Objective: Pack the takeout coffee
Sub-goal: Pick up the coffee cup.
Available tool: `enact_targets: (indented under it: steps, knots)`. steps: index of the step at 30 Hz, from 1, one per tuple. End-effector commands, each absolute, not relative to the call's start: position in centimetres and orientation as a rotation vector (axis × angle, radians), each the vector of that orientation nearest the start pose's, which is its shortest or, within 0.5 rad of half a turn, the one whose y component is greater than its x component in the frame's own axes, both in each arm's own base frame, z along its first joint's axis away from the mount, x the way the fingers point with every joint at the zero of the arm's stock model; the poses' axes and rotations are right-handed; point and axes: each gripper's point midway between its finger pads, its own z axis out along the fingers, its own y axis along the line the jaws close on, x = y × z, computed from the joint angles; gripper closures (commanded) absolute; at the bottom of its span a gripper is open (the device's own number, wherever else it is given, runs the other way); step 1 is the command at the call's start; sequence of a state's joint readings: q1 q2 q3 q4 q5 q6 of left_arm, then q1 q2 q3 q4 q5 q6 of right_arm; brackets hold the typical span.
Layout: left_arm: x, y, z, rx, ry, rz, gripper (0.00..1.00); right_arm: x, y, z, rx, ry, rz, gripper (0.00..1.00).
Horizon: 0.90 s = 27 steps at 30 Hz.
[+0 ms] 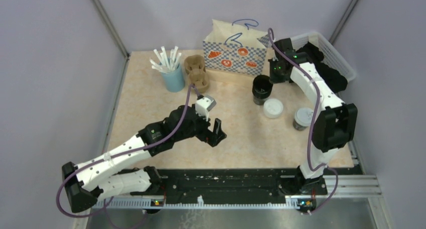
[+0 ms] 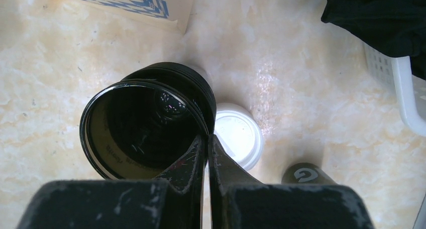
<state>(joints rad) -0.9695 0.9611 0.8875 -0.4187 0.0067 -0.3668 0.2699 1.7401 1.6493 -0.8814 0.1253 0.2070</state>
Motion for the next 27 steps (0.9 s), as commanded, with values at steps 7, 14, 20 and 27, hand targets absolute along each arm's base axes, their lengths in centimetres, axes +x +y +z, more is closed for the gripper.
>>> enact_targets:
  steps: [7, 14, 20, 27]
  knots:
    - [16.87, -27.97, 22.78, 0.660, 2.026, -0.849, 0.01, 41.67, 10.00, 18.05, -0.120, 2.530, -0.054, 0.90]
    - [16.95, -27.97, 22.80, 0.662, 2.024, -0.844, 0.01, 41.63, 9.97, 17.91, -0.157, 2.529, -0.120, 0.88]
    - [16.96, -27.95, 22.86, 0.659, 2.023, -0.844, 0.02, 41.44, 10.22, 17.94, -0.189, 2.528, -0.171, 0.93]
    - [17.02, -27.98, 22.98, 0.659, 2.020, -0.843, 0.02, 41.50, 10.41, 18.52, -0.196, 2.511, -0.191, 1.00]
